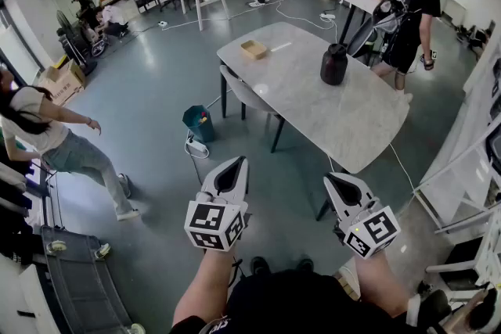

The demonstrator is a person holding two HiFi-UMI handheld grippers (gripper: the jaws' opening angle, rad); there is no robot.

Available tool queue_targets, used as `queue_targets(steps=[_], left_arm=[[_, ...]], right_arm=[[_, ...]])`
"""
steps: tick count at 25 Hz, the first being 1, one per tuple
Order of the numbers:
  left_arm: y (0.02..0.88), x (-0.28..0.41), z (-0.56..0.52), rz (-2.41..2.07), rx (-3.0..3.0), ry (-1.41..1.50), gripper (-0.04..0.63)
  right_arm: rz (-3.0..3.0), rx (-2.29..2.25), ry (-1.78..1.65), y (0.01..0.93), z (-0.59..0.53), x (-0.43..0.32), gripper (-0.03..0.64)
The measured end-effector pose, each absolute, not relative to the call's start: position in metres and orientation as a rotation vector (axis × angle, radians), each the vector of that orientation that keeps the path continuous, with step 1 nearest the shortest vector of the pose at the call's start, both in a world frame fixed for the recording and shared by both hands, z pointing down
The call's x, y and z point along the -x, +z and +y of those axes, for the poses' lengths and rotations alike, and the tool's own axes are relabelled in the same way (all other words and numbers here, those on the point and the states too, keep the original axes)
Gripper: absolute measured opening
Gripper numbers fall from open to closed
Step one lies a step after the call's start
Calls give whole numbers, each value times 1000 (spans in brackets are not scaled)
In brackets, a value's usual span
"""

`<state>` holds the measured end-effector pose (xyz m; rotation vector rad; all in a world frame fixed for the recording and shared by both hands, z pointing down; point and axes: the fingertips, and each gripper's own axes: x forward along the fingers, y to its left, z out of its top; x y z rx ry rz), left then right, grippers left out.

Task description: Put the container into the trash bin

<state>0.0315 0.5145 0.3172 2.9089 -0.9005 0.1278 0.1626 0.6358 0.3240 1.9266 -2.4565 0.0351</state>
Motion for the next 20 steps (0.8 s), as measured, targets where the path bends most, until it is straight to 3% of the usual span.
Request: queue_targets(steps=[20], left_arm=[[343, 63, 460, -974, -2834, 109, 8]], right_arm=[[-2476, -1873, 174, 354, 598, -94, -6]])
